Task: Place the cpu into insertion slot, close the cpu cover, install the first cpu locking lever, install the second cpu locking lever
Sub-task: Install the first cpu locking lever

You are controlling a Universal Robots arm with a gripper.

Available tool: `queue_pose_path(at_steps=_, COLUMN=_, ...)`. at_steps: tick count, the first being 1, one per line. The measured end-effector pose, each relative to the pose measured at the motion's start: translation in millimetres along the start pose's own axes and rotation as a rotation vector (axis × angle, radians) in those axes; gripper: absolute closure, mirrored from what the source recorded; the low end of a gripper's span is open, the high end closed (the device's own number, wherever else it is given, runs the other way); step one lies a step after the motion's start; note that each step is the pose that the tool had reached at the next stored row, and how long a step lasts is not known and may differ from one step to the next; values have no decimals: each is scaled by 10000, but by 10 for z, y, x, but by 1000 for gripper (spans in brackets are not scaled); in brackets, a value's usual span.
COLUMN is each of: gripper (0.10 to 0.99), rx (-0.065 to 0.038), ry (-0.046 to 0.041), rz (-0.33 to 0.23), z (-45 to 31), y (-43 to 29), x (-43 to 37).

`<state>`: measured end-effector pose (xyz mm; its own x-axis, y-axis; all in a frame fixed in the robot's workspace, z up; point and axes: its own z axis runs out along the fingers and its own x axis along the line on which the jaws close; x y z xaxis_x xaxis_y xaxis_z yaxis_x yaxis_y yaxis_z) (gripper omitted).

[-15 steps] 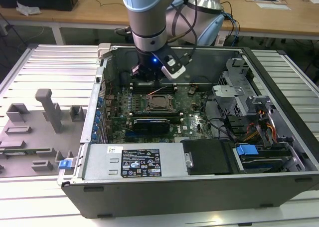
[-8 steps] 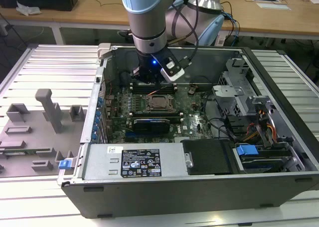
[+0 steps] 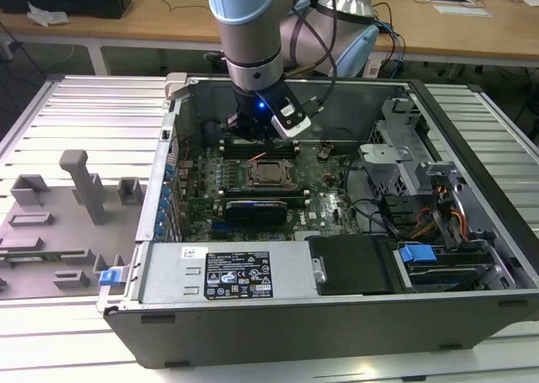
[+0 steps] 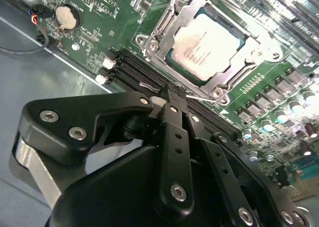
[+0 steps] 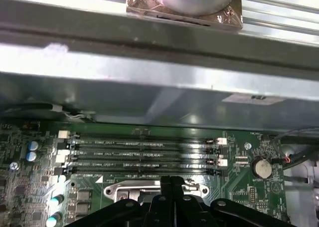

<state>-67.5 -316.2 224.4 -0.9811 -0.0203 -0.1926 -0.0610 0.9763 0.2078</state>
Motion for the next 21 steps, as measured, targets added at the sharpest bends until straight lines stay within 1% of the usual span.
queue_pose_path(at_steps=6, gripper=980, rx=105, ry=-9, rz=60, z=30, y=38, x=-16)
queue_pose_path(at_steps=11, gripper=980, rx=110, ry=-9, rz=61, z=30, y=38, x=-16)
queue_pose_path(at_steps=12, gripper=980, rx=126, ry=-12, rz=65, z=33, y=39, x=-16)
queue_pose_path(at_steps=14, gripper=980, rx=218, ry=-21, rz=122, z=34, y=39, x=-15)
queue_pose_path(at_steps=15, gripper=980, rx=232, ry=-26, rz=145, z=36, y=43, x=-15)
queue_pose_path(at_steps=21, gripper=980, rx=296, ry=-44, rz=244, z=52, y=107, x=-16)
